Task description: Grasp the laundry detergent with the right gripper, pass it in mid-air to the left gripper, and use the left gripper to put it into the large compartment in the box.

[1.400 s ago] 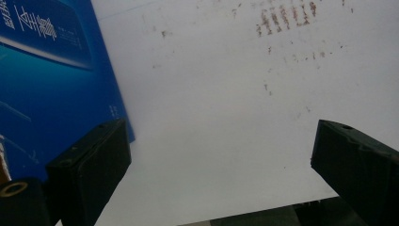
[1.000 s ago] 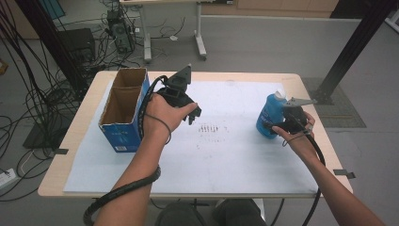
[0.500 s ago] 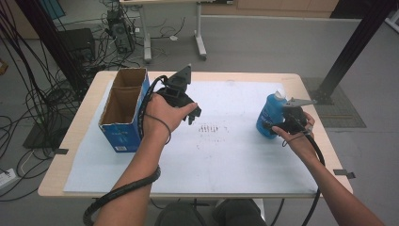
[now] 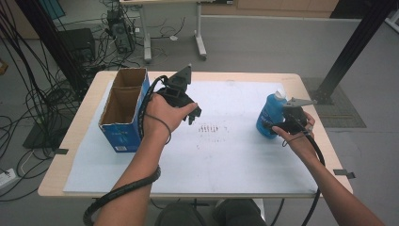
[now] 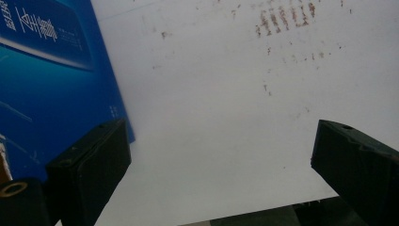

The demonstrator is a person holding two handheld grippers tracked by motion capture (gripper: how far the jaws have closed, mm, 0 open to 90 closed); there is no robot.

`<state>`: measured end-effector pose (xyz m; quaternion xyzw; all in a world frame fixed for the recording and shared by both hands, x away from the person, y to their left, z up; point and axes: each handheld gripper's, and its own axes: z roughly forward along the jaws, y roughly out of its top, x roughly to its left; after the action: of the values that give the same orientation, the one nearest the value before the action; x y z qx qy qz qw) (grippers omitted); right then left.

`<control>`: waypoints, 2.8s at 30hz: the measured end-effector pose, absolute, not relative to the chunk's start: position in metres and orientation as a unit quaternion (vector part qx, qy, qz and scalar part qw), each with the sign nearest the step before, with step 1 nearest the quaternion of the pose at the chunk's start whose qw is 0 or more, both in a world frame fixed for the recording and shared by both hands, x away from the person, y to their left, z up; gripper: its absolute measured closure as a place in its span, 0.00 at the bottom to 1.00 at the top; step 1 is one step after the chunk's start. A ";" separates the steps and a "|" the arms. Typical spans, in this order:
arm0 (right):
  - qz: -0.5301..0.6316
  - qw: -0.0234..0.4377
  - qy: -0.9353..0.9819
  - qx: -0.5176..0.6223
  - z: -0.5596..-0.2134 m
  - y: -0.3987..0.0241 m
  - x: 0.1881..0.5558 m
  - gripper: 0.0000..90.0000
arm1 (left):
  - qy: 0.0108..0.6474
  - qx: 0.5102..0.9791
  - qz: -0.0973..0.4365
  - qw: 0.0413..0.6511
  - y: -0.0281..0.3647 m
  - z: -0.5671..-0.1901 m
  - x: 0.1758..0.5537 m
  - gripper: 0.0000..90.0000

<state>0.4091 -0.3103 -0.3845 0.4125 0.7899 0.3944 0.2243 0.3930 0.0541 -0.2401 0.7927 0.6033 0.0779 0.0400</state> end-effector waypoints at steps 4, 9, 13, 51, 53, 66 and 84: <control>0.398 0.223 0.790 0.410 -0.385 -0.310 0.409 0.02 | 0.603 0.792 0.079 0.040 0.054 -0.239 0.393 0.06; 0.398 0.223 0.790 0.409 -0.385 -0.309 0.409 0.02 | 0.603 0.793 0.079 0.041 0.053 -0.239 0.393 0.06; 0.399 0.223 0.791 0.407 -0.385 -0.308 0.409 0.02 | 0.604 0.792 0.079 0.042 0.053 -0.239 0.393 0.06; 0.403 0.222 0.790 0.405 -0.389 -0.306 0.409 0.03 | 0.606 0.791 0.078 0.041 0.057 -0.240 0.393 0.06; 0.404 0.223 0.789 0.406 -0.389 -0.306 0.409 0.05 | 0.605 0.792 0.078 0.041 0.057 -0.240 0.393 0.06; 0.404 0.230 0.784 0.412 -0.392 -0.306 0.409 0.26 | 0.606 0.791 0.076 0.040 0.057 -0.243 0.393 0.06; 0.402 0.229 0.780 0.422 -0.395 -0.310 0.414 0.42 | 0.602 0.794 0.078 0.043 0.051 -0.240 0.393 0.06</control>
<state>0.4142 -0.3101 -0.3950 0.4219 0.7795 0.4024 0.2289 0.3933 0.0511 -0.2402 0.7938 0.6016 0.0784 0.0427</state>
